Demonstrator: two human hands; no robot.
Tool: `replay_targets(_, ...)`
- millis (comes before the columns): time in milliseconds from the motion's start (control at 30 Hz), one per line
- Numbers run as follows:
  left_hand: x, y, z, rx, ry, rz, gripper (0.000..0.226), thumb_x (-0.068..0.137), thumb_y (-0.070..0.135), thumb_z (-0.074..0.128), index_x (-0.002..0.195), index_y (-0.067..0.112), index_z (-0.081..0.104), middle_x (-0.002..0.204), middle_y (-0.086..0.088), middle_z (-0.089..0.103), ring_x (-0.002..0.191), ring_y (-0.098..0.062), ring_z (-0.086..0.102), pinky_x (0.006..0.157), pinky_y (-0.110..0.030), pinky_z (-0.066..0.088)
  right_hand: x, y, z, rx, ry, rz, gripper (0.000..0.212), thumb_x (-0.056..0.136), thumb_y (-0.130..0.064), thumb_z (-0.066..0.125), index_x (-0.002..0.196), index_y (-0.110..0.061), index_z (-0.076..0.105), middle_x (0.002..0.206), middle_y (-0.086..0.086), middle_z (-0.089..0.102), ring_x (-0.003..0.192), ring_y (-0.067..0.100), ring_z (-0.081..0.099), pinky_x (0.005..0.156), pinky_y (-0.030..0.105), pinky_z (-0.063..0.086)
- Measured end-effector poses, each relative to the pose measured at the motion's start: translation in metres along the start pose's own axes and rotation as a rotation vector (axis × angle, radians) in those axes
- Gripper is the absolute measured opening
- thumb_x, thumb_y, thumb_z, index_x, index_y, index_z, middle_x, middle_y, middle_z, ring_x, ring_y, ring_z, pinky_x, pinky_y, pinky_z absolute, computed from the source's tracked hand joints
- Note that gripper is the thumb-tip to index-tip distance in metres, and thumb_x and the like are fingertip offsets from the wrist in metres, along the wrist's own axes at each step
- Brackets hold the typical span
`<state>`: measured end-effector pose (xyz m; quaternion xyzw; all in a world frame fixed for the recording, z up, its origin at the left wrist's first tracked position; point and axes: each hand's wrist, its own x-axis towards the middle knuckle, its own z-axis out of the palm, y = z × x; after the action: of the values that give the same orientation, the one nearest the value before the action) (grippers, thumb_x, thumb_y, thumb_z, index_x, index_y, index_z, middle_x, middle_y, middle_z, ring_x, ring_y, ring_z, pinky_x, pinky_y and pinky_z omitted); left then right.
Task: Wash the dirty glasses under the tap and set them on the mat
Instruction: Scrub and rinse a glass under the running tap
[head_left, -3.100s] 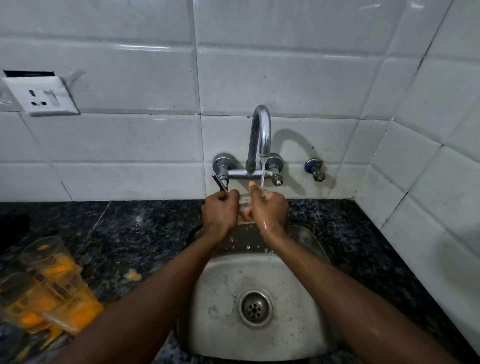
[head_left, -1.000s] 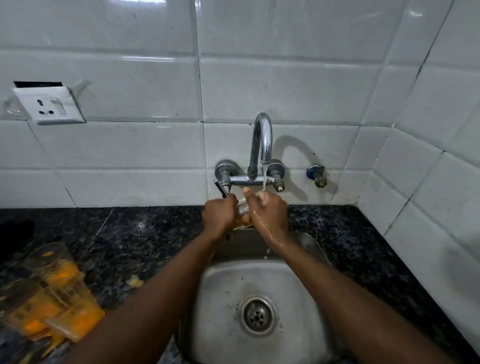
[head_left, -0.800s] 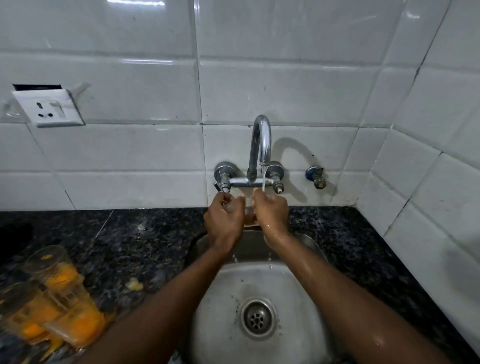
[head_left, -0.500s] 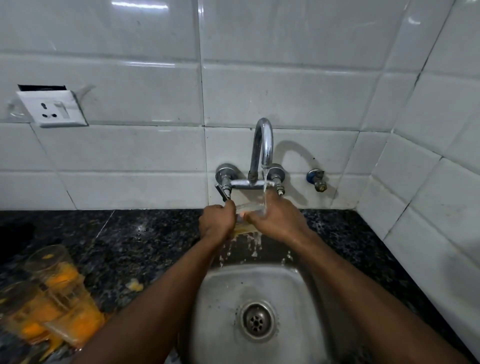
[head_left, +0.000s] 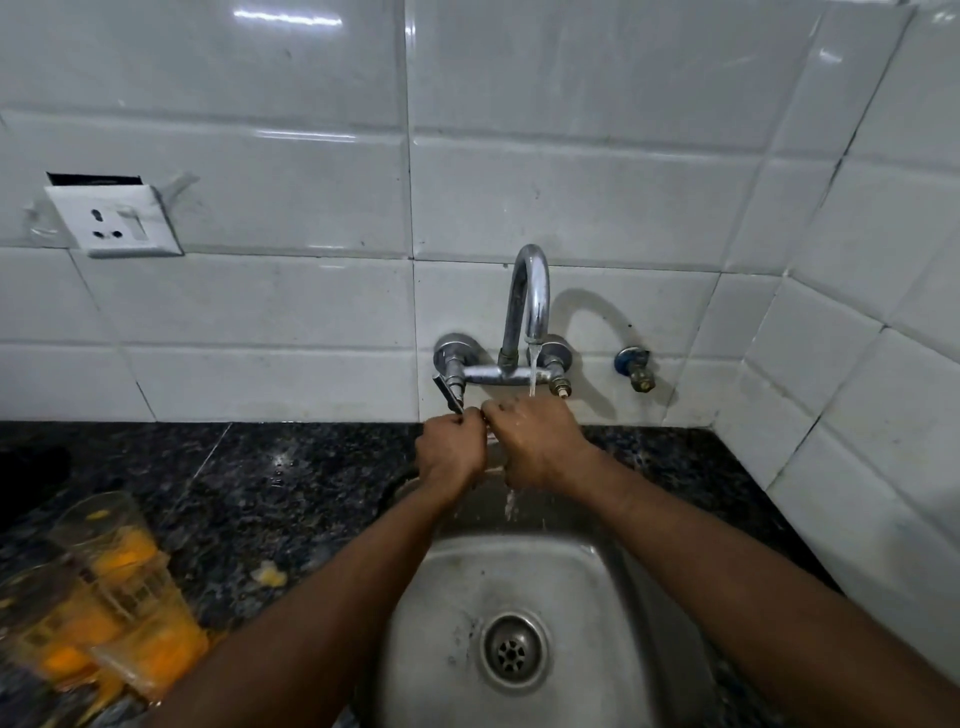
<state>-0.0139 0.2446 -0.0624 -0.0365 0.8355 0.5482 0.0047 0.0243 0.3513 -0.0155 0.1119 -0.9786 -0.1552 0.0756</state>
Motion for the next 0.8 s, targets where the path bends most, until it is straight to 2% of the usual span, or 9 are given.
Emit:
replay_targets(67,0.001,0.006,0.001,-0.071,-0.034,-0.148,0.037,0.101,0.040,0.046,0.079,0.017,0.064,0.089,-0.010,0.071,0.076,-0.026,0.070,0.072,-0.041,0.061,0.001,-0.001,0.004,0.049,0.054,-0.031,0.069,0.076,-0.045,0.075,0.131,-0.017,0.043,0.119,0.006,0.062,0.103,0.024,0.060,0.088,0.038,0.050)
replay_targets(100,0.000,0.005,0.002,-0.133,-0.027,-0.100,0.035,0.101,0.041,0.046,0.082,0.017,0.064,0.090,-0.010,0.071,0.076,-0.025,0.070,0.069,-0.038,0.061,0.002,0.001,0.003,0.118,0.029,-0.024,0.069,0.074,-0.044,0.077,0.129,-0.018,0.045,0.118,0.004,0.062,0.102,0.023,0.060,0.086,0.036,0.050)
replay_targets(200,-0.018,-0.009,-0.007,-0.162,0.113,0.495,0.019,0.098,0.034,0.057,0.095,0.016,0.064,0.090,-0.003,0.069,0.076,-0.013,0.065,0.066,-0.015,0.050,0.008,0.014,-0.006,0.433,-0.186,0.053,0.063,0.063,-0.037,0.084,0.117,-0.023,0.054,0.102,-0.005,0.063,0.091,0.017,0.060,0.076,0.028,0.047)
replay_targets(267,-0.015,-0.016,-0.008,-0.083,0.121,0.650,0.027,0.094,0.039,0.055,0.098,0.015,0.066,0.087,0.000,0.069,0.077,-0.013,0.065,0.066,-0.020,0.050,0.009,0.016,-0.008,0.491,-0.264,0.097,0.064,0.060,-0.039,0.085,0.115,-0.025,0.055,0.100,-0.005,0.063,0.089,0.016,0.060,0.076,0.031,0.051)
replay_targets(400,0.003,0.006,0.001,0.181,0.026,0.139,0.041,0.094,0.048,0.044,0.091,0.015,0.068,0.094,-0.010,0.070,0.084,-0.024,0.061,0.073,-0.030,0.042,0.003,0.000,0.006,0.212,-0.036,0.168,0.070,0.064,-0.044,0.081,0.124,-0.026,0.051,0.104,-0.002,0.068,0.093,0.022,0.065,0.082,0.035,0.052)
replay_targets(467,0.004,0.004,0.001,0.187,0.035,0.218,0.044,0.094,0.053,0.042,0.090,0.016,0.066,0.093,-0.007,0.071,0.086,-0.024,0.063,0.075,-0.031,0.046,0.001,-0.001,0.012,0.332,-0.051,0.182,0.070,0.062,-0.039,0.083,0.123,-0.026,0.051,0.102,-0.003,0.068,0.091,0.021,0.066,0.082,0.037,0.055)
replay_targets(567,-0.006,-0.010,-0.013,0.116,0.045,0.694,0.038,0.093,0.054,0.049,0.101,0.019,0.064,0.094,0.003,0.066,0.083,-0.012,0.062,0.074,-0.027,0.050,-0.002,0.017,0.004,0.775,-0.251,0.142,0.043,0.061,-0.024,0.087,0.097,-0.027,0.063,0.088,-0.005,0.069,0.084,0.017,0.067,0.078,0.034,0.058)
replay_targets(633,-0.003,-0.008,-0.016,0.098,0.030,0.811,0.038,0.092,0.049,0.051,0.102,0.015,0.066,0.091,0.000,0.068,0.078,-0.013,0.062,0.070,-0.027,0.049,-0.003,0.020,-0.003,0.858,-0.313,0.136,0.036,0.061,-0.021,0.087,0.083,-0.030,0.060,0.084,-0.007,0.067,0.082,0.015,0.067,0.074,0.031,0.057)
replay_targets(800,-0.001,0.011,-0.003,0.222,0.108,0.358,0.040,0.093,0.047,0.044,0.092,0.014,0.067,0.088,-0.009,0.072,0.081,-0.028,0.066,0.073,-0.033,0.052,0.001,0.002,0.010,0.415,-0.016,0.235,0.062,0.061,-0.049,0.078,0.114,-0.031,0.053,0.095,-0.007,0.068,0.088,0.018,0.066,0.079,0.035,0.055)
